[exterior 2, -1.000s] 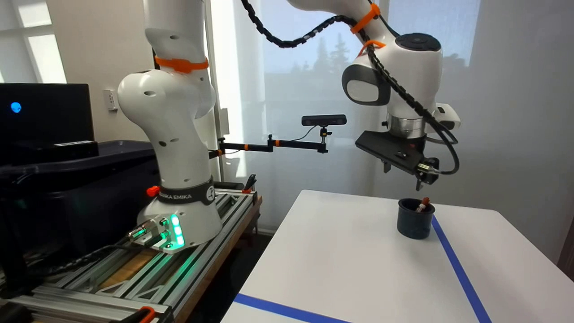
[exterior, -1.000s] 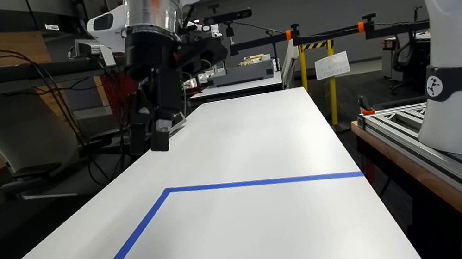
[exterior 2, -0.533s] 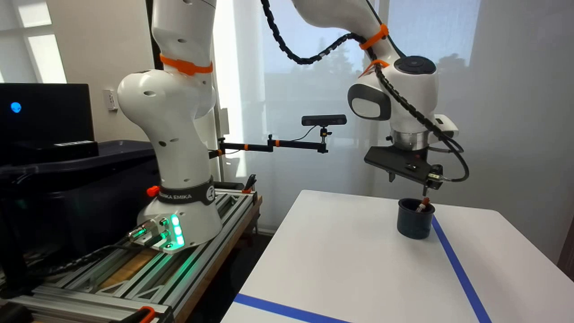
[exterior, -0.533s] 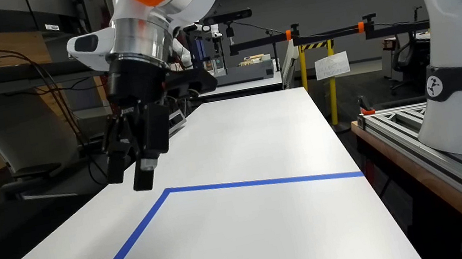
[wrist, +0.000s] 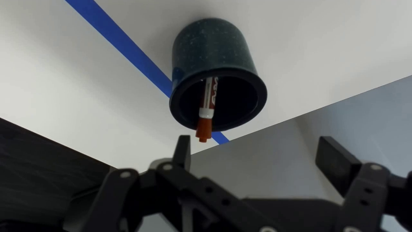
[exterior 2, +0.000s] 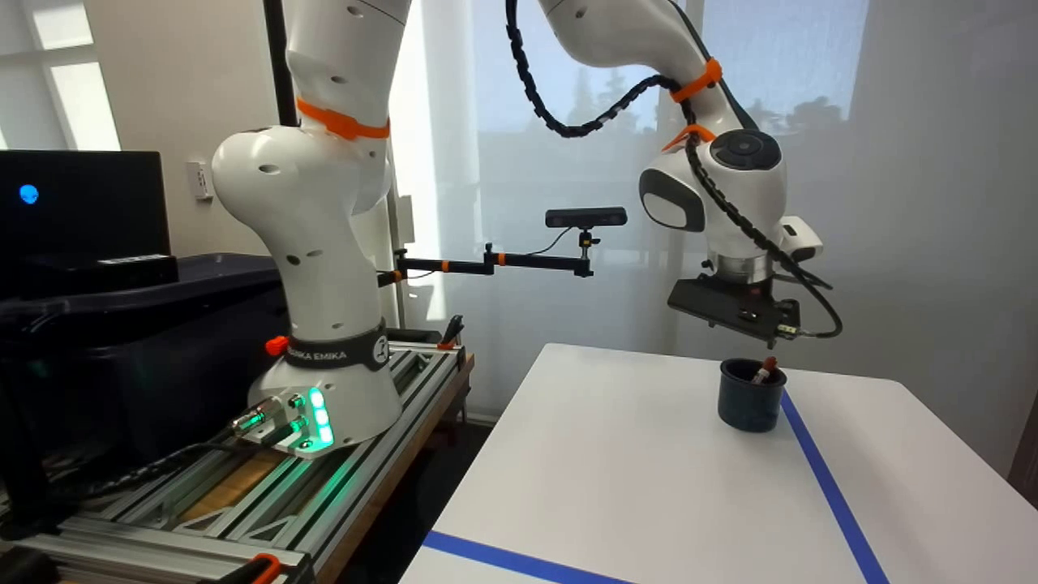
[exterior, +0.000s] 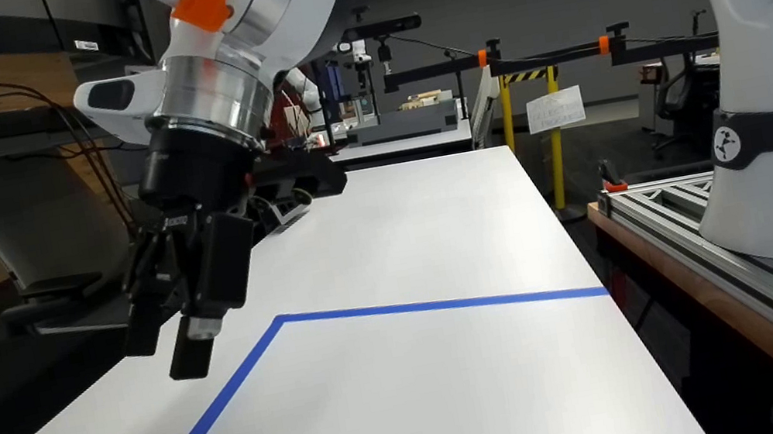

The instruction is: Remove the marker from the mug.

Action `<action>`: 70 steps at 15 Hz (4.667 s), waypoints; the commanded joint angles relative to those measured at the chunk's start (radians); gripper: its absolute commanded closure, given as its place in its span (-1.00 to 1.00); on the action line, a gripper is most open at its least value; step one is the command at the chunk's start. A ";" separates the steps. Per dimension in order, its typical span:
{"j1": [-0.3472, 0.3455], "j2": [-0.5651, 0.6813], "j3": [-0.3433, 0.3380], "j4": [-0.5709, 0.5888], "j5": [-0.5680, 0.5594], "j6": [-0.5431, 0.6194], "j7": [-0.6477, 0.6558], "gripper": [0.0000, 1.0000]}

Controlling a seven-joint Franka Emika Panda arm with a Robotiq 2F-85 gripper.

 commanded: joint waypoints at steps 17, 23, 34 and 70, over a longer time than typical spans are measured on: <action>0.002 0.122 0.022 0.116 0.055 0.038 -0.031 -1.00; 0.020 0.201 0.046 0.180 0.067 0.122 -0.017 -1.00; 0.012 0.292 0.113 0.269 0.113 0.224 -0.025 -0.61; -0.089 0.298 0.223 0.284 0.184 0.206 -0.104 0.90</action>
